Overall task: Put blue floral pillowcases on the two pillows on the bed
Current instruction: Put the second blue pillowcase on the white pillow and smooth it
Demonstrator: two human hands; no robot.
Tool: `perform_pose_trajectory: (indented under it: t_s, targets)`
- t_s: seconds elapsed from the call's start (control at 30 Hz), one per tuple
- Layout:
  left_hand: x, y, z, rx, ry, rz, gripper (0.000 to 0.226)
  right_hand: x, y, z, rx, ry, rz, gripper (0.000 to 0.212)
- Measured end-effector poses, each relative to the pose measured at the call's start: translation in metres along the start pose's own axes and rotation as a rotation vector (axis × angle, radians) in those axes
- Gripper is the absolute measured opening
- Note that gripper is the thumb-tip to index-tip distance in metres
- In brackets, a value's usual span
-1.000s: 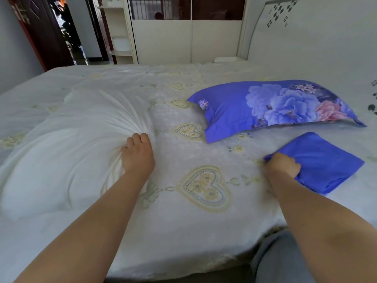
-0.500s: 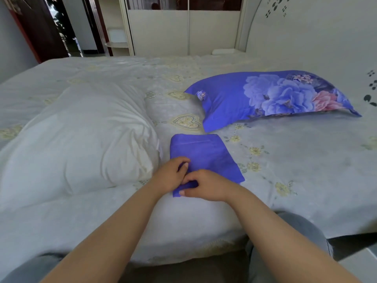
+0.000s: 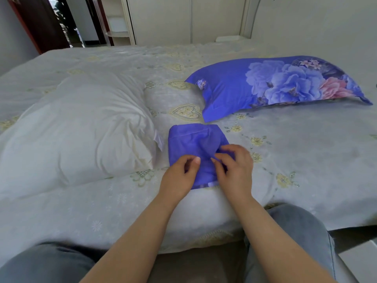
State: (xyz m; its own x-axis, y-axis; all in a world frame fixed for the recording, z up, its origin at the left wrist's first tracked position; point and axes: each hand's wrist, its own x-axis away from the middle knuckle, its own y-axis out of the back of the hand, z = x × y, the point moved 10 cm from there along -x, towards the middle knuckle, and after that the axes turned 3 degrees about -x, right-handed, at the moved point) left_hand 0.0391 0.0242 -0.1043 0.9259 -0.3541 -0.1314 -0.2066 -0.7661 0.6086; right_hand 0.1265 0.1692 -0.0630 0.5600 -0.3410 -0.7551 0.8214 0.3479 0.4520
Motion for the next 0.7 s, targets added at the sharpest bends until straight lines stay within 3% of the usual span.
perform_pose_trajectory:
  t_s: [0.07, 0.17, 0.23, 0.3, 0.37, 0.43, 0.53, 0.63, 0.7]
  targets:
    - [-0.005, -0.001, 0.005, 0.196, 0.091, 0.027, 0.041, 0.011, -0.012, 0.034, -0.114, 0.176, 0.125, 0.016]
    - [-0.008, 0.009, 0.014, 0.207, 0.146, -0.016, 0.049, 0.034, -0.029, 0.06, -0.158, 0.231, 0.314, 0.018]
    - [-0.003, 0.016, 0.031, 0.338, 0.227, -0.082, 0.04, 0.038, -0.035, 0.056, -0.138, 0.109, 0.387, 0.023]
    - [0.005, 0.013, 0.036, 0.615, 0.327, -0.064, 0.02, 0.033, -0.039, 0.04, -0.098, -0.095, 0.472, 0.039]
    - [0.009, 0.011, 0.028, 0.792, 0.356, -0.024, 0.023, 0.029, -0.044, 0.035, 0.046, -0.129, 0.608, 0.048]
    - [0.008, 0.017, 0.015, 0.942, 0.375, -0.016, 0.03, 0.024, -0.044, 0.043, 0.18, -0.054, 0.728, 0.04]
    - [0.002, 0.029, -0.005, 1.147, 0.442, 0.038, 0.024, 0.01, -0.031, 0.059, 0.079, -0.099, 0.872, 0.021]
    - [-0.01, 0.05, -0.042, 1.06, 0.283, 0.205, 0.02, -0.007, -0.019, 0.078, -0.085, -0.124, 1.065, 0.028]
    - [-0.019, 0.073, -0.057, 0.906, 0.178, 0.165, 0.015, -0.016, -0.009, 0.083, -0.065, -0.158, 1.195, 0.032]
